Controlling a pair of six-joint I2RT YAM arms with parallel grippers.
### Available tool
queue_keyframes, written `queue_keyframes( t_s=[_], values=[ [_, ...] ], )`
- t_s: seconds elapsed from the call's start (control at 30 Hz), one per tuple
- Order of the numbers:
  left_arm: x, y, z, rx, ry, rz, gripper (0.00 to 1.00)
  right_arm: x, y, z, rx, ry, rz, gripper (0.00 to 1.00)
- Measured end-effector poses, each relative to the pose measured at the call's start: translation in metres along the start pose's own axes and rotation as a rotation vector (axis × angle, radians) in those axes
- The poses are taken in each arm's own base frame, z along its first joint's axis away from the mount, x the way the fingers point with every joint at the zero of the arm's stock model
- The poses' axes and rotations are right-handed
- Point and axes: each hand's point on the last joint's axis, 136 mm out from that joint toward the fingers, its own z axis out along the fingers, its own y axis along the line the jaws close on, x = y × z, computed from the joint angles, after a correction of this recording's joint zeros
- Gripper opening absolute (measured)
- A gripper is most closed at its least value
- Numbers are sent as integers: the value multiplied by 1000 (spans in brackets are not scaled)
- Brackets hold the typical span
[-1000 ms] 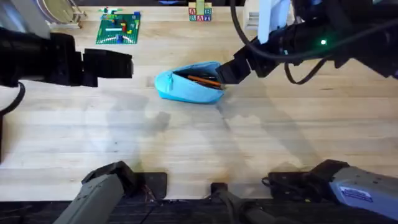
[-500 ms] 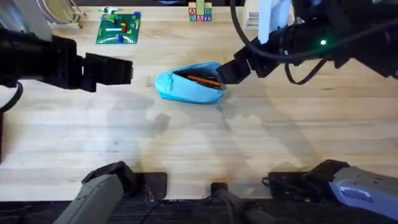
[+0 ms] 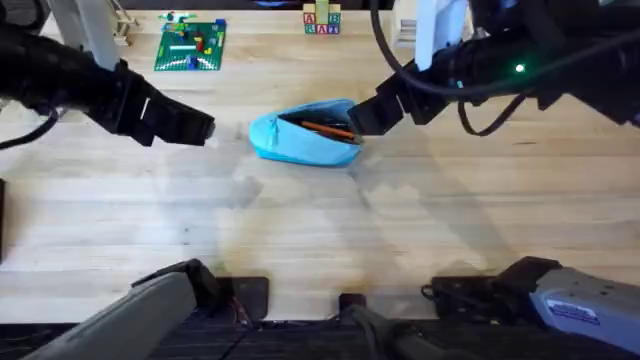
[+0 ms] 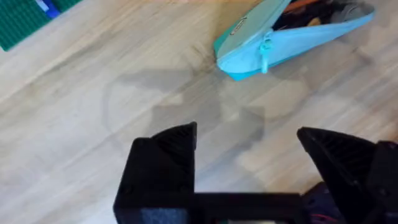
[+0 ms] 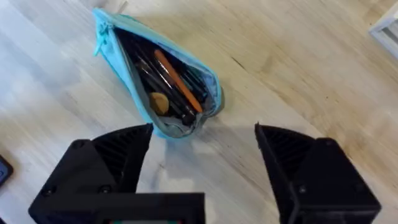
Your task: Unzip the bag, pick up the pens from the table one at a time and place them inside, then zip the bag closed.
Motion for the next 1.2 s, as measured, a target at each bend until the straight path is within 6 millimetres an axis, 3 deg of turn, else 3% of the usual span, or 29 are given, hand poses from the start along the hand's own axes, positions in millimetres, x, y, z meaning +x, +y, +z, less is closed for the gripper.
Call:
queue_keyframes(
  t_s=[0.3,0.33,0.7,1.2],
  values=[
    [1,19,7,-46,32,136,995,0,0,0,0,0,0,998],
    [4,18,9,2,15,270,994,0,0,0,0,1,0,998],
    [4,25,21,129,-108,458,992,0,0,0,0,1,0,998],
    [13,46,74,326,-273,577,991,0,0,0,0,0,11,998]
  ],
)
